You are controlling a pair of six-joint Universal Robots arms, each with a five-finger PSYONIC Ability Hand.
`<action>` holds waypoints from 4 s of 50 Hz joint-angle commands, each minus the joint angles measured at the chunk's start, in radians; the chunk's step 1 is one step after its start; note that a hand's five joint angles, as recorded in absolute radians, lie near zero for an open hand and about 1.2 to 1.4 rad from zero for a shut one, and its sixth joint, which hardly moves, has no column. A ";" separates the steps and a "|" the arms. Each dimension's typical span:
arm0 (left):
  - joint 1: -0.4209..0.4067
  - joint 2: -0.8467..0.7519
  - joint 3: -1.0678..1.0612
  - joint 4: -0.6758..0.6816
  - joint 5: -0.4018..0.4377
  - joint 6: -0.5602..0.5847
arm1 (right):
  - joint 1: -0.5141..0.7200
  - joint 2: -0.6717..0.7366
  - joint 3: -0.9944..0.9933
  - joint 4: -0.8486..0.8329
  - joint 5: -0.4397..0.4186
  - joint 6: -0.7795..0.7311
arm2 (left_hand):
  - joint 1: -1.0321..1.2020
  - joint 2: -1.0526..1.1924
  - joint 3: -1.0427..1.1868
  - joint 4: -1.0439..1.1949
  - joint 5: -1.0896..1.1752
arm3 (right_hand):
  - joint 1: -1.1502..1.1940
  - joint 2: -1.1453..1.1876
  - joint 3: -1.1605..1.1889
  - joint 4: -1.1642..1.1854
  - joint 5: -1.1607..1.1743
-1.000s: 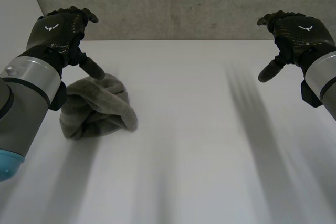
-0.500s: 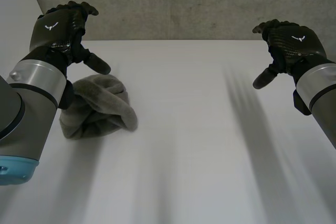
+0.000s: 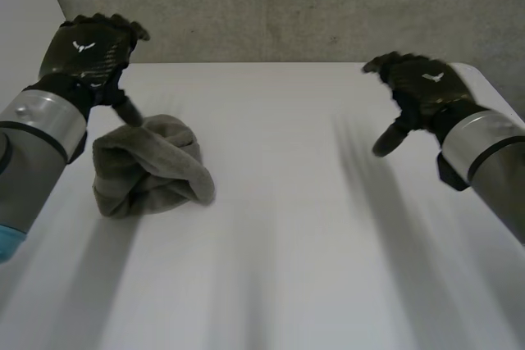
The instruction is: Fold the towel.
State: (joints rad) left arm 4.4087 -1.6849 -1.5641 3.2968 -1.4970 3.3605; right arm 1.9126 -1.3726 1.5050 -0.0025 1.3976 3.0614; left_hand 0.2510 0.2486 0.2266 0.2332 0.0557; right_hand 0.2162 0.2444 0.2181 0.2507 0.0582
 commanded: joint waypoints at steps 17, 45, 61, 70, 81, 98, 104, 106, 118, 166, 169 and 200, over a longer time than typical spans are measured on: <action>0.106 -0.119 -0.060 -0.083 0.178 0.280 | 0.238 0.418 -0.242 -0.011 -0.035 0.347 | 0.130 0.132 -0.052 -0.059 0.151 | -0.042 -0.070 -0.044 -0.076 -0.058; 0.114 -0.184 -0.068 -0.085 0.164 0.294 | 0.434 0.853 -0.687 -0.166 -0.115 0.764 | 0.817 0.819 -0.052 -0.059 0.838 | 0.707 0.679 -0.044 -0.076 0.691; 0.094 0.016 -0.039 -0.083 0.162 0.024 | 0.355 0.577 -0.461 -0.172 -0.141 0.608 | 1.054 1.057 -0.052 -0.059 1.075 | 1.180 1.152 -0.044 -0.076 1.164; 0.022 0.140 0.053 -0.082 0.166 -0.211 | 0.123 0.223 -0.392 -0.151 -0.143 0.424 | 1.087 1.089 -0.052 -0.059 1.108 | 1.180 1.152 -0.044 -0.076 1.164; -0.124 0.202 -0.103 -0.007 0.175 -0.285 | -0.007 -0.151 -0.174 -0.093 -0.270 0.194 | 0.976 0.978 -0.052 -0.059 0.997 | 1.180 1.152 -0.044 -0.076 1.164; -0.166 -0.156 -0.218 -0.026 0.175 -0.167 | -0.023 0.093 0.211 0.032 -0.290 -0.426 | 0.934 0.937 -0.052 -0.059 0.955 | 1.180 1.152 -0.044 -0.076 1.164; -0.172 -0.188 -0.203 -0.101 0.172 -0.030 | -0.072 0.115 0.192 0.041 -0.292 -0.434 | 0.937 0.940 -0.052 -0.059 0.958 | 1.180 1.152 -0.044 -0.076 1.164; -0.173 -0.188 -0.203 -0.106 0.173 -0.016 | -0.084 0.115 0.184 0.044 -0.295 -0.434 | 0.937 0.940 -0.052 -0.059 0.958 | 1.164 1.135 -0.044 -0.076 1.147; -0.179 -0.118 -0.212 -0.154 0.169 -0.001 | -0.090 0.156 0.100 0.036 -0.365 -0.469 | 0.958 0.960 -0.052 -0.059 0.978 | 0.841 0.813 -0.044 -0.076 0.825; -0.057 0.105 -0.240 -0.207 0.169 0.074 | -0.083 0.400 -0.270 0.231 -0.575 -0.808 | 1.066 1.069 -0.052 -0.059 1.087 | 1.180 1.152 -0.044 -0.076 1.164; -0.043 0.025 -0.123 -0.169 0.158 0.071 | -0.084 0.379 -0.351 0.196 -0.557 -0.708 | 1.078 1.080 -0.052 -0.059 1.099 | 1.180 1.152 -0.044 -0.076 1.164; -0.066 0.290 -0.300 -0.135 0.123 -0.069 | 0.063 0.443 -0.252 0.075 -0.401 -0.270 | 1.084 1.086 -0.052 -0.059 1.105 | -0.042 -0.070 -0.044 -0.076 -0.058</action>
State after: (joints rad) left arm 4.3311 -1.4881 -1.8110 3.1623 -1.3890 3.2885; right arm 1.9270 -0.9892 1.2856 0.0666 0.9992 2.7978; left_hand 1.2800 1.2993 0.2265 0.2332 1.1224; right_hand 0.2396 0.2597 0.2181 0.2507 0.0653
